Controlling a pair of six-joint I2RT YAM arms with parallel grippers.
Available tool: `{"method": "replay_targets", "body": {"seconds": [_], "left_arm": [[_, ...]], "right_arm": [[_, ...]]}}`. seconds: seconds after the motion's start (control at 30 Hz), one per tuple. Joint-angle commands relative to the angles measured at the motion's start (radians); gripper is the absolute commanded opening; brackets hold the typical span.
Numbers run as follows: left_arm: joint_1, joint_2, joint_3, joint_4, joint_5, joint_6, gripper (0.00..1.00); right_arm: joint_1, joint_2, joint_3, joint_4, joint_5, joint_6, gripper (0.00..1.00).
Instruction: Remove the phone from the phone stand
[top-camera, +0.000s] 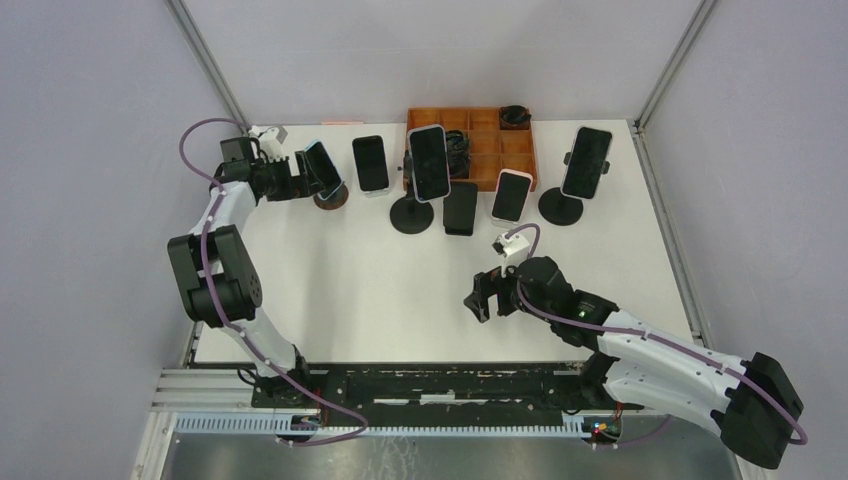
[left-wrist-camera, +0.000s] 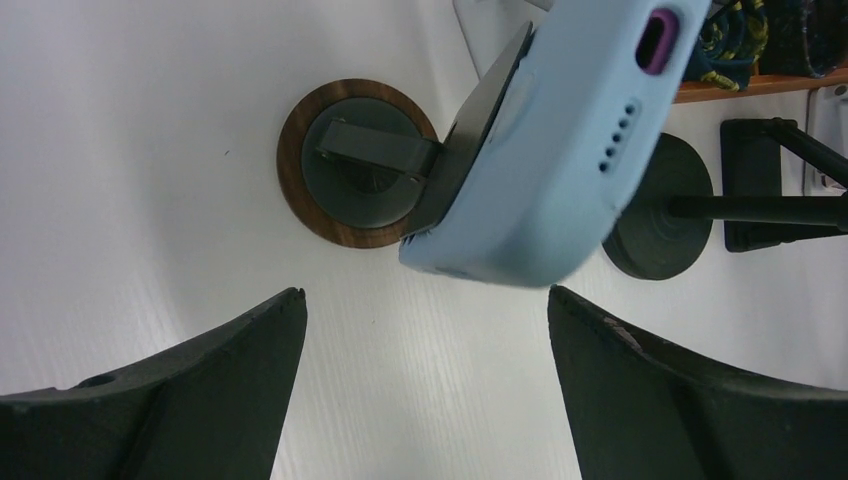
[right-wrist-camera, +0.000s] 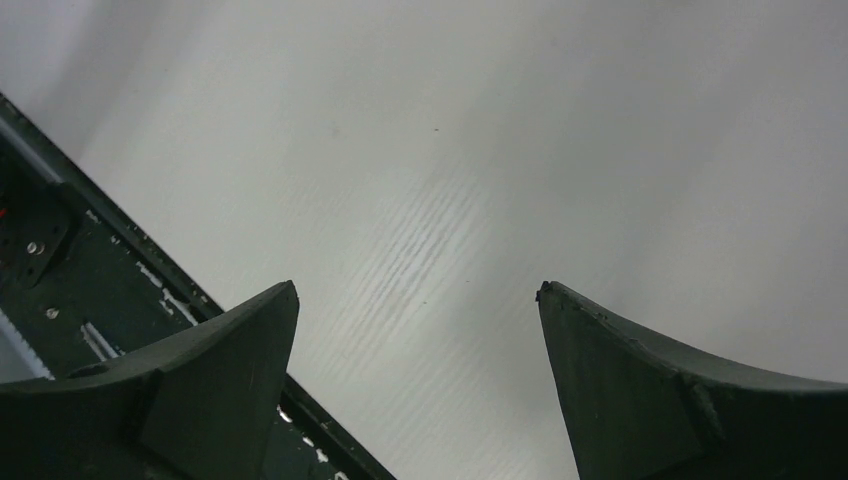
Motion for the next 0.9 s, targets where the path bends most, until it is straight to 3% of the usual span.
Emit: {"method": "replay_targets", "body": {"seconds": [0.0,0.47,0.73,0.87], "left_arm": [[-0.005,0.053,0.062,0.122,0.103,-0.039,0.94],[-0.025,0.211,0.095,0.249,0.278,-0.052,0.76],[-0.048,0.214,0.103,0.299,0.241,-0.043,0.53],[-0.056,0.211,0.097,0.298,0.221,-0.011,0.35]], "right_arm": [[0.031,0.017,0.063,0.089,-0.102,-0.054,0.96],[0.071,0.073,0.078,0.17,-0.149,-0.077,0.94],[0.085,0.094,0.068,0.193,-0.166,-0.08,0.93],[0.087,0.093,0.064,0.195,-0.165,-0.08,0.92]]}}
